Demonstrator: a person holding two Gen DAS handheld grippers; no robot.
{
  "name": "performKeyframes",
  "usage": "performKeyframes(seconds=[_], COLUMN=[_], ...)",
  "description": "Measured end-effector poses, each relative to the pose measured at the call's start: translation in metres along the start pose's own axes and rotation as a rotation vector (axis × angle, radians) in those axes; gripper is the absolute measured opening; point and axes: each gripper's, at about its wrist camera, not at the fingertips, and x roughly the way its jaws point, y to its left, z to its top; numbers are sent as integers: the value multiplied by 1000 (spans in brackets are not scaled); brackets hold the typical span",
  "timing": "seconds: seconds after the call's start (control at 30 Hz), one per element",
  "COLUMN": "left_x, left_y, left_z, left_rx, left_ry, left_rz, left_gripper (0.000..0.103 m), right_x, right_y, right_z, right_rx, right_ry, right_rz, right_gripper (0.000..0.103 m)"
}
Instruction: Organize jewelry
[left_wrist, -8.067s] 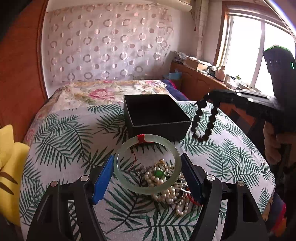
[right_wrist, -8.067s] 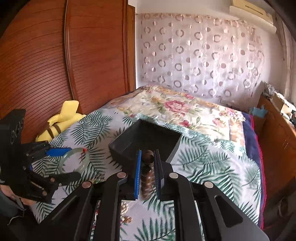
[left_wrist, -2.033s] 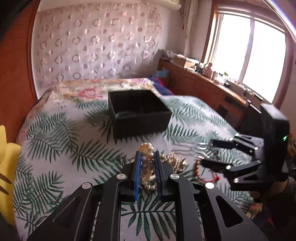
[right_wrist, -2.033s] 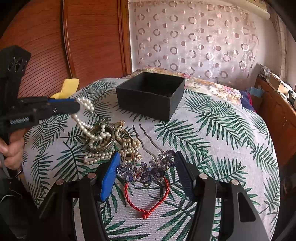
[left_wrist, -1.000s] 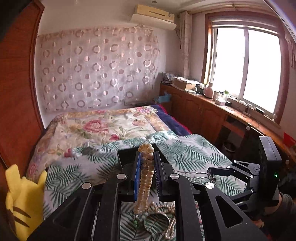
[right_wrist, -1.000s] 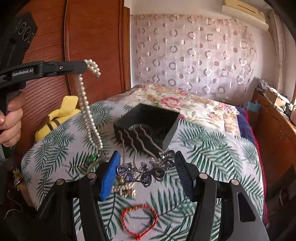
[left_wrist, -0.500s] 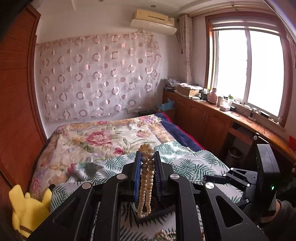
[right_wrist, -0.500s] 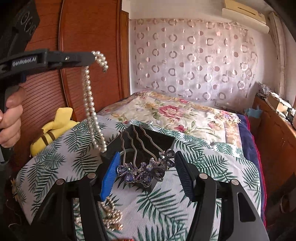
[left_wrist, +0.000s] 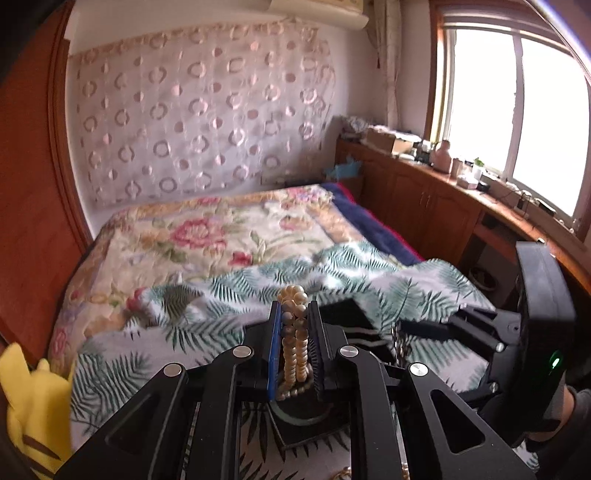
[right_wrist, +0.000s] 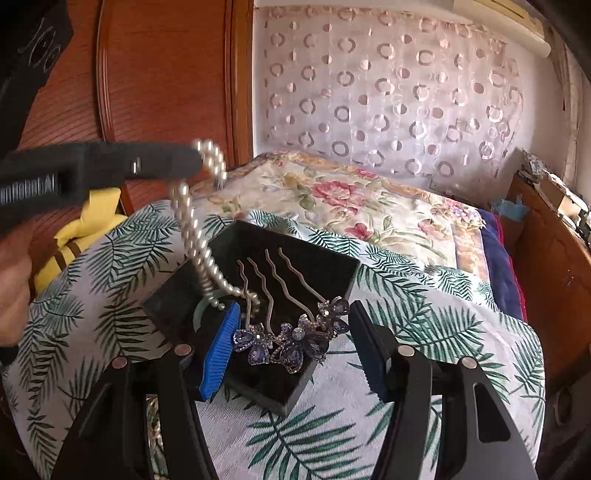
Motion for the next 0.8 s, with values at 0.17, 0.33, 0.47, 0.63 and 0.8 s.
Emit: performKeyframes(seconds=[0.17,0.33,0.47,0.63,0.8], left_x=[17,22,23,29,26], left_y=[7,7,7,2,-1], left_z=[-21,-28,-31,-37,-39], left_rx=[-22,-20,-18,-12,-11], left_ry=[49,67,75,89,80], left_rz=[-4,-9,-11,-19,-24], left_gripper=[13,13,13,13,35], right_x=[14,15,6,-16,-44], right_y=[3,2,3,-3,-6], right_z=[0,4,4,-7,-29], right_rx=[-4,7,7,30,51], right_ry=[24,10,-7,-26,-39], right_rz=[15,24,37,46,33], right_gripper=[63,65,67,67,67])
